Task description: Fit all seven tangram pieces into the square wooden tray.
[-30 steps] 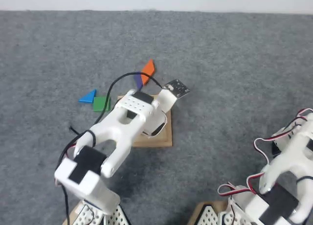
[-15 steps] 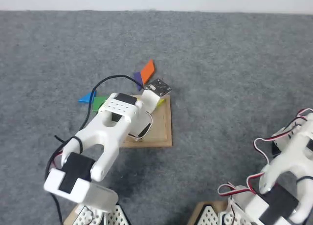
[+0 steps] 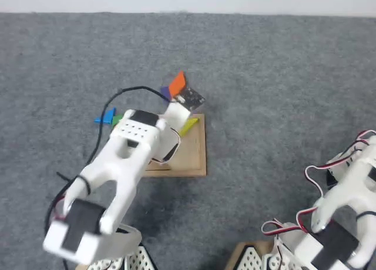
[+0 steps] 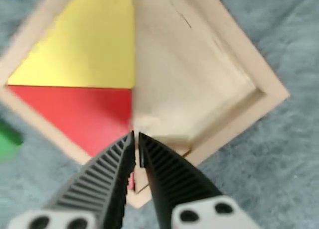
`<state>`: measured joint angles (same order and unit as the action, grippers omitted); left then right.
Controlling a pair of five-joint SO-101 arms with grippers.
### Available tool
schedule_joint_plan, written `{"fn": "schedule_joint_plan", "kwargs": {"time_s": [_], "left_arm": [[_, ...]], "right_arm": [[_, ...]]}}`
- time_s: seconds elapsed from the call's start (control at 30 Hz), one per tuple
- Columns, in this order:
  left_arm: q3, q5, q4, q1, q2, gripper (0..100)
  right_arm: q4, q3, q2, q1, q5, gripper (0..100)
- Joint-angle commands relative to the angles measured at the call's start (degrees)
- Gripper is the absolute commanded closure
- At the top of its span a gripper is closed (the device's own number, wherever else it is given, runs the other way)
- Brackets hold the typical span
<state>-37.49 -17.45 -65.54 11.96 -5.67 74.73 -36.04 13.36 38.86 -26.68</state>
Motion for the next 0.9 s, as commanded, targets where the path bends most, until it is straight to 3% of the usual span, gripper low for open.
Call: {"fn": "schedule_joint_plan", "kwargs": {"time_s": [0.0, 0.1, 0.3, 0.53, 0.87], "left_arm": [[0.84, 5.01, -5.01, -0.79, -11.69, 89], [1.54, 4.13, -7.03, -3.60, -17.76, 82], [5.32, -1.76, -7.03, -16.88, -18.37, 77], [11.82, -15.74, -6.77, -23.47, -5.45, 77], [25.80, -30.59, -6.68, -25.67, 17.85, 77]], "right_arm": [[0.13, 2.64, 2.86, -1.01, 0.79, 96.8], [0.13, 2.64, 2.86, -0.92, 0.79, 96.8], [0.13, 2.64, 2.86, -1.01, 0.79, 96.8], [0.13, 2.64, 2.86, -0.84, 0.79, 96.8], [0.13, 2.73, 2.95, -0.92, 0.79, 96.8]]}}
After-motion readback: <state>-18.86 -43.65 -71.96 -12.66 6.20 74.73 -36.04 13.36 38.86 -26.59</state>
